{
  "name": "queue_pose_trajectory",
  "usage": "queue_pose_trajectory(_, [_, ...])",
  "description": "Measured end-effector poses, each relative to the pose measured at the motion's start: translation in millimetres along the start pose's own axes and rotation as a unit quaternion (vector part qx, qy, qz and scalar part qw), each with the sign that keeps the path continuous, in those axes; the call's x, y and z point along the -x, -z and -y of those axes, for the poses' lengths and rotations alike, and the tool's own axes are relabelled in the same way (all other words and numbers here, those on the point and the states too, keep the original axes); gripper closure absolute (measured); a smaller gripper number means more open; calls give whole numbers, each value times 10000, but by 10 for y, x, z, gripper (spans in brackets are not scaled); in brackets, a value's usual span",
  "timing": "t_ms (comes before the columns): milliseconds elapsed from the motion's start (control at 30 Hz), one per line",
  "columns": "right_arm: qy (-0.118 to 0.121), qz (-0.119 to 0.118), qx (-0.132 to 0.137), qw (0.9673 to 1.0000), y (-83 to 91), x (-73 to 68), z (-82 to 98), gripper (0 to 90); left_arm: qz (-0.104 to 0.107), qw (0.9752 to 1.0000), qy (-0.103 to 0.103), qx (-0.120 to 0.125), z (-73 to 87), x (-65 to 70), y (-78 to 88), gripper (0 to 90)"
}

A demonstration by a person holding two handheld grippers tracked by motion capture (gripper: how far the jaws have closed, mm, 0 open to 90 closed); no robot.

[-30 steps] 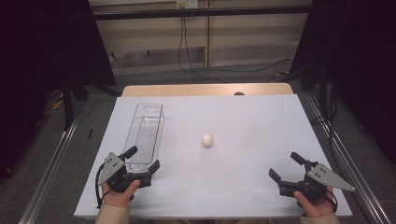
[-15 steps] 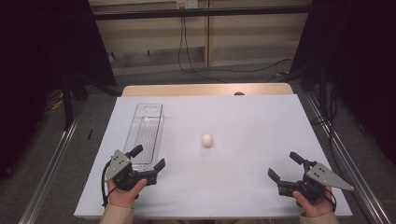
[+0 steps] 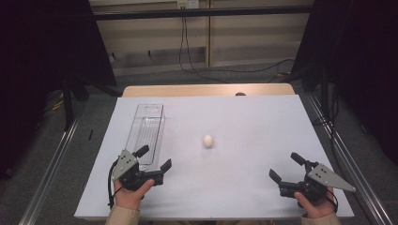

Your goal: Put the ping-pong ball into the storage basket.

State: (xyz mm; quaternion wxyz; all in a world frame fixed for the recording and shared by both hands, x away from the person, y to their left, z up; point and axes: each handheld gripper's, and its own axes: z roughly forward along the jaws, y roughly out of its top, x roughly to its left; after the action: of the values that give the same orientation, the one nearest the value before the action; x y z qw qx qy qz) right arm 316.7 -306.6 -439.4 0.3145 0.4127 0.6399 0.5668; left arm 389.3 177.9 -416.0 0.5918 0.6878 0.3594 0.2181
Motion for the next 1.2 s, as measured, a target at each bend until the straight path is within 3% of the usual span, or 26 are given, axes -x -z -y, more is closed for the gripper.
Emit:
queue_pose_trajectory(567, [39, -58, 2, 10000, -2, 11, -2, 13, 192, 9998, -17, -61, -38, 164, -196, 22])
queue_pose_trajectory(1200, [6, -77, -12, 10000, -8, -3, -8, 13, 261, 9995, 29, -166, -47, 279, -356, 24])
